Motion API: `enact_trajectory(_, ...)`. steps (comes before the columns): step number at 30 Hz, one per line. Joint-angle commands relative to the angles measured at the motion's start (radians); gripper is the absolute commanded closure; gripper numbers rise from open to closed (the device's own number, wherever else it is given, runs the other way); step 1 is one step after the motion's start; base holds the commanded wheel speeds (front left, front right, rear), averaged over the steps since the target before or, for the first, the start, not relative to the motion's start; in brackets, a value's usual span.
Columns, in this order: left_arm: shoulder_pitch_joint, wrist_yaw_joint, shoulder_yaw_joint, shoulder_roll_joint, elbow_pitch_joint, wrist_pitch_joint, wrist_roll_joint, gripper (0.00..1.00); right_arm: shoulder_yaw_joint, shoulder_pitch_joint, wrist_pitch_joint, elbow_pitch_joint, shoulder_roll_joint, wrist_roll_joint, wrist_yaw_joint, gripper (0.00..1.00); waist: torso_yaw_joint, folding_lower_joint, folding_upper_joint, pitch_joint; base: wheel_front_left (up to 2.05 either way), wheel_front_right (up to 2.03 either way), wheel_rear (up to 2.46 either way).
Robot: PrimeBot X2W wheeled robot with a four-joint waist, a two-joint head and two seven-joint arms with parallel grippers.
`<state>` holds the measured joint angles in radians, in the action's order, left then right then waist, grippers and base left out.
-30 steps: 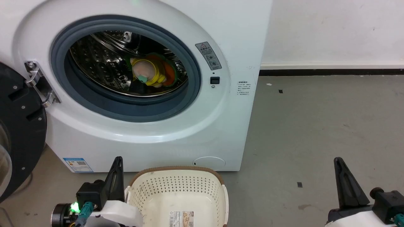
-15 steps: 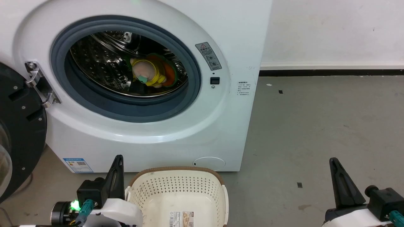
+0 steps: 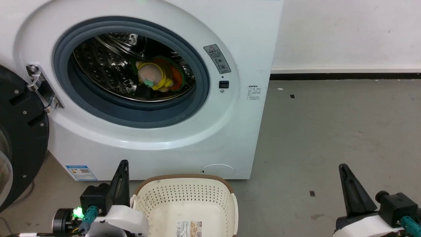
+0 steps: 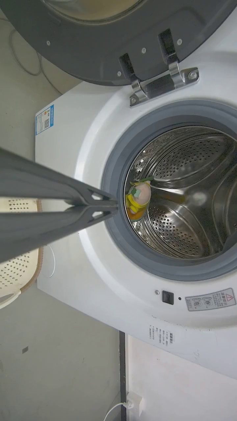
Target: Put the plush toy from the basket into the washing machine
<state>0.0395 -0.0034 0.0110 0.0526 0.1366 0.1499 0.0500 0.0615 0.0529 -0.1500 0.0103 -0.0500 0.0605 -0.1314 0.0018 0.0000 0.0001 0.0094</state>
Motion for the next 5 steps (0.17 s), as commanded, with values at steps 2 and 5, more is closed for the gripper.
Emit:
enact_trajectory(2,-0.017,0.0,-0.002,-0.001,-0.011,-0.009,-0.008,1.0,-0.003,-0.014,0.008,-0.004,0.0,-0.011,0.0,1.0,0.0,0.0,-0.0001,0.0,0.0,0.0,0.0)
enact_trajectory(5,-0.018,0.0,-0.002,-0.001,-0.016,-0.015,-0.01,1.0,-0.006,-0.016,0.014,-0.004,0.0,-0.013,0.0,1.0,0.0,0.0,-0.0001,-0.001,0.0,0.0,0.0)
